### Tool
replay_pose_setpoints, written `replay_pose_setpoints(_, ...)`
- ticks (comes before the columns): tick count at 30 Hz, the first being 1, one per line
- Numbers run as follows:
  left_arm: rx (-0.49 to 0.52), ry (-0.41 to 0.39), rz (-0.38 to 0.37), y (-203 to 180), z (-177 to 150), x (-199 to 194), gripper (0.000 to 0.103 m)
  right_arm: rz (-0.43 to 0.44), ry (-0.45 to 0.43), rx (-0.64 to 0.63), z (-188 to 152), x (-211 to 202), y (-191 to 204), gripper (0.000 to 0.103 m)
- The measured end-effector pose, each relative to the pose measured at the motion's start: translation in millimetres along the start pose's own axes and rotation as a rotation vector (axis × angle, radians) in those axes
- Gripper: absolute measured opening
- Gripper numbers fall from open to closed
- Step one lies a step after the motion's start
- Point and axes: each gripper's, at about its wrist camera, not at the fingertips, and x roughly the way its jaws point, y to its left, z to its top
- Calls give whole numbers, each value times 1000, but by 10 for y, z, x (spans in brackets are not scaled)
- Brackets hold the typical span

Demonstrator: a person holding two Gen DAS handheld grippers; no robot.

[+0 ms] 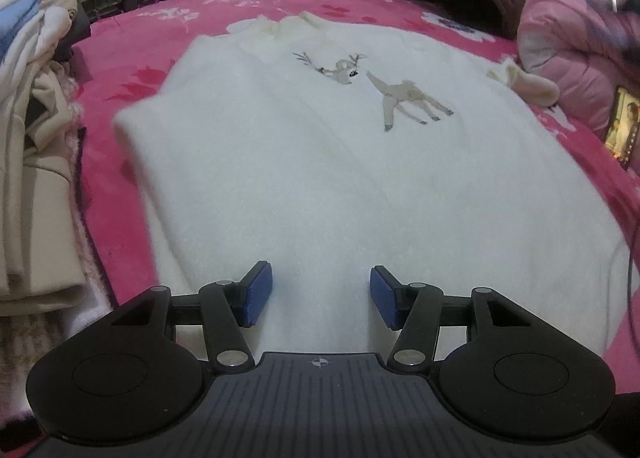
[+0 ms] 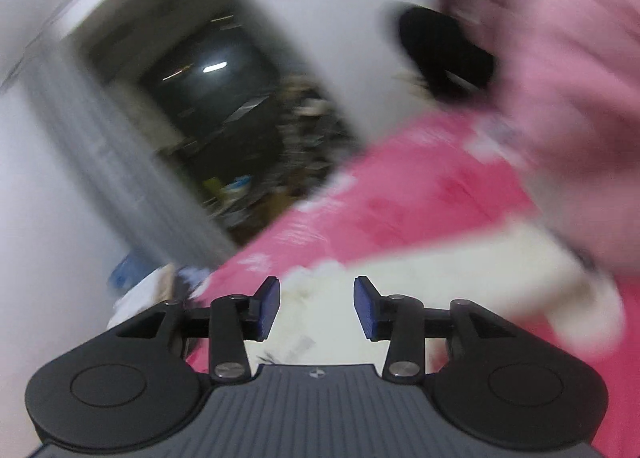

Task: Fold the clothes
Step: 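Move the right gripper around to the sweater's other sleeve, then close the right gripper on the other sleeve cuff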

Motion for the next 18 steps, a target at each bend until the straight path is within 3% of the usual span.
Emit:
replay_pose_setpoints(4,-16,-11,15,-20,99,-125,55,-123,48,184,-402,115,-507,46)
replay_pose_setpoints(7,-9,-30,31,-73,238,-199,55,-143,50,237,-558,246,-585,46)
replay_pose_setpoints(13,9,-59,-16,-320,532,-116,55,-172,74,12,-622,358,-290,46)
replay_pose_setpoints(18,45,-54,-91,-642,756,179,55,-192,106,-197,-634,370,-70,46)
